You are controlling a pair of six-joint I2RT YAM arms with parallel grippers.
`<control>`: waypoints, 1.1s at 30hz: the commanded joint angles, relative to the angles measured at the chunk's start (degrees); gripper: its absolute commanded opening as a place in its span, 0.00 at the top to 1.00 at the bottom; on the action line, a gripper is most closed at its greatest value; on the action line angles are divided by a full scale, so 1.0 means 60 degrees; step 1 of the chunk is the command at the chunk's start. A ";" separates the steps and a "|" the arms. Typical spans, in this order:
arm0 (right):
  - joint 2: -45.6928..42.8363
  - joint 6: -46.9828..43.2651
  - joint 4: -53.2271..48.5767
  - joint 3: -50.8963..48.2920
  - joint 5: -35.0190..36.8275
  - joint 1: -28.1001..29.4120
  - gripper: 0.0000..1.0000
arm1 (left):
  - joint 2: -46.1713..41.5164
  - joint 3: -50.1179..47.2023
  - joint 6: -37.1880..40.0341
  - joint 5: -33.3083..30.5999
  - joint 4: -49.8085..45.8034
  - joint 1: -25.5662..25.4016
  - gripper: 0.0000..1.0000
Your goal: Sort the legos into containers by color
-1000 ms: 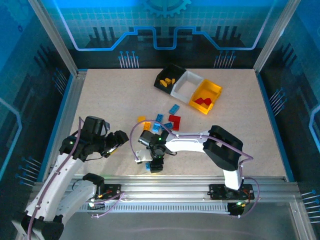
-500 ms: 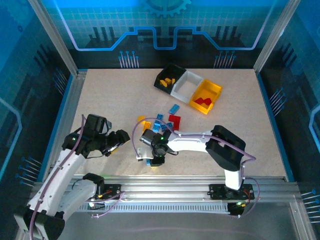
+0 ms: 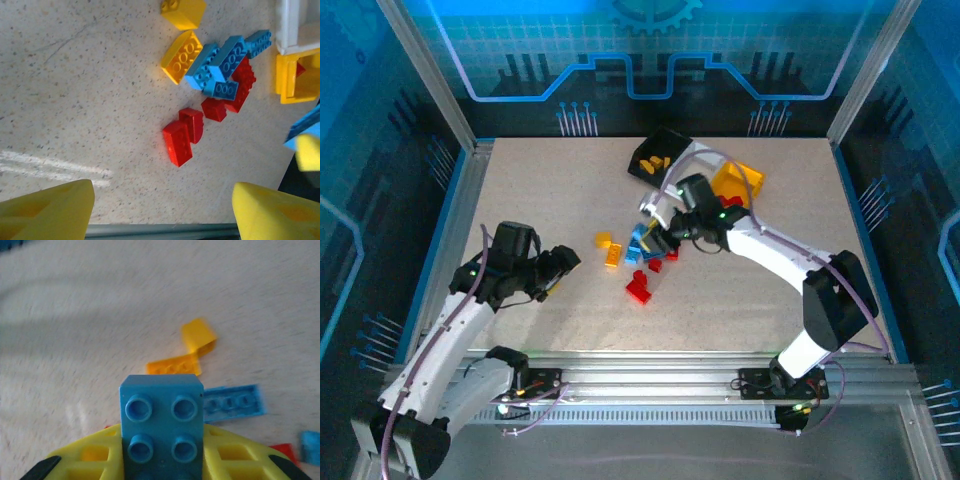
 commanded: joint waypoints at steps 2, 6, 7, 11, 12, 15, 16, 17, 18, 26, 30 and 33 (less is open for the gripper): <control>0.0304 0.3129 0.1359 0.0963 -0.0715 -0.1165 0.73 | 0.0621 0.0019 -0.0539 0.0110 0.0987 0.0056 0.26; 0.1138 0.5449 0.1460 0.2023 -0.0250 -0.2166 0.72 | 0.1469 0.0442 -0.0282 0.0210 0.1280 0.0019 0.26; 0.1435 0.5950 0.1117 0.2447 -0.0142 -0.2405 0.72 | 0.1727 0.0638 -0.0152 0.0247 0.1264 -0.0031 0.26; 0.2820 0.7072 -0.0195 0.4101 0.0046 -0.2973 0.71 | 0.2740 0.1467 0.0627 0.0042 0.1035 -0.0580 0.25; 0.3218 0.7145 -0.0513 0.4551 0.0032 -0.3068 0.71 | 0.2972 0.1723 0.0841 -0.0157 0.0818 -0.0813 0.25; 0.4205 0.7512 -0.1253 0.5694 0.0139 -0.3298 0.70 | 0.3441 0.2059 0.1057 -0.0514 0.0595 -0.1438 0.23; 0.4488 0.7671 -0.1341 0.5948 0.0246 -0.3366 0.71 | 0.3566 0.2060 0.1097 -0.0484 0.0641 -0.1531 0.23; 0.4707 0.7769 -0.1380 0.6123 0.0374 -0.3434 0.70 | 0.3698 0.2069 0.1139 -0.0439 0.0644 -0.1588 0.23; 0.4936 0.7859 -0.1430 0.6296 0.0547 -0.3493 0.70 | 0.3830 0.2113 0.1205 -0.0415 0.0567 -0.1590 0.23; 0.6566 0.7851 -0.2329 0.7661 0.1364 -0.3641 0.69 | 0.4698 0.3010 0.2224 -0.0533 -0.0269 -0.1572 0.21; 0.6800 0.7855 -0.2405 0.7752 0.1628 -0.3650 0.61 | 0.4818 0.3206 0.2535 -0.0624 -0.0484 -0.1528 0.21; 0.6777 0.7858 -0.2469 0.7787 0.1731 -0.3644 0.50 | 0.4878 0.3202 0.2610 -0.0490 -0.0432 -0.1399 0.20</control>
